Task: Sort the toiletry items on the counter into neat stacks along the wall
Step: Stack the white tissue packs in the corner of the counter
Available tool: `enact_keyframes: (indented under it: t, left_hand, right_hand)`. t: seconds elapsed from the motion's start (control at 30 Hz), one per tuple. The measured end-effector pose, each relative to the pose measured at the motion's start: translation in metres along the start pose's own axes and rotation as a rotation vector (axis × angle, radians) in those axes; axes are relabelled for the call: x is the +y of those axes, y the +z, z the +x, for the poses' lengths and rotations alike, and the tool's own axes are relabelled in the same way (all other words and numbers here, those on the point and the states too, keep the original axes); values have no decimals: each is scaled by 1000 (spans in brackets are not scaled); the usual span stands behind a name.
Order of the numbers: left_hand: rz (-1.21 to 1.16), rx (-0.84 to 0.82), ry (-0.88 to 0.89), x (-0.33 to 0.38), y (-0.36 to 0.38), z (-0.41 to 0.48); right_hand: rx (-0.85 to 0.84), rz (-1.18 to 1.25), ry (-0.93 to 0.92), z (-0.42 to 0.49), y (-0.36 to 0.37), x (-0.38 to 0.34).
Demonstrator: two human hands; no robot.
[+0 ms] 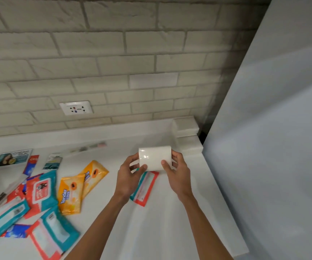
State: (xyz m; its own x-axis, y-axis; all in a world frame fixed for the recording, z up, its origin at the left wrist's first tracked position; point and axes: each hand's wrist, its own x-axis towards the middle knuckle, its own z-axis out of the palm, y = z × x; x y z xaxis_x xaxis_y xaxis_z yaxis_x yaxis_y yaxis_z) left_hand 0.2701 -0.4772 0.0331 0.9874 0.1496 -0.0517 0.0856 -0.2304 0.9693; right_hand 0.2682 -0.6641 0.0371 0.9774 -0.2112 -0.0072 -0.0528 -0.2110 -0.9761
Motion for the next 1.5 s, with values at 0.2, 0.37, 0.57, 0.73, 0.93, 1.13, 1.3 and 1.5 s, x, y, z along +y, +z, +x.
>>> enact_keyframes:
  t: [0.2,0.37,0.57,0.73,0.93,1.13,1.3,1.5]
  left_hand:
    - [8,-50,-62,13,69,14]
    - [78,-60,-82,26,112,33]
    - [60,-86,-96,34,153,64]
    - [57,-93,-120,39,178,86]
    - [89,-85,-132,33,198,99]
    - [125,-82,-160,23,212,103]
    - [160,-102,-149,19,215,107]
    - [198,-141,-132,13,213,111]
  right_hand:
    - [110,0,9,32,-46,27]
    - [217,32,19,59,-72,32]
    - [272,-51,56,99,-92,40]
    - [261,-148,64,129,-102,48]
    - [243,-205,57,151,-105,65]
    - [186,-273,41,159,-104,80]
    - [153,-265,52,161,-103,86]
    - [140,-256,44,166,-107,95]
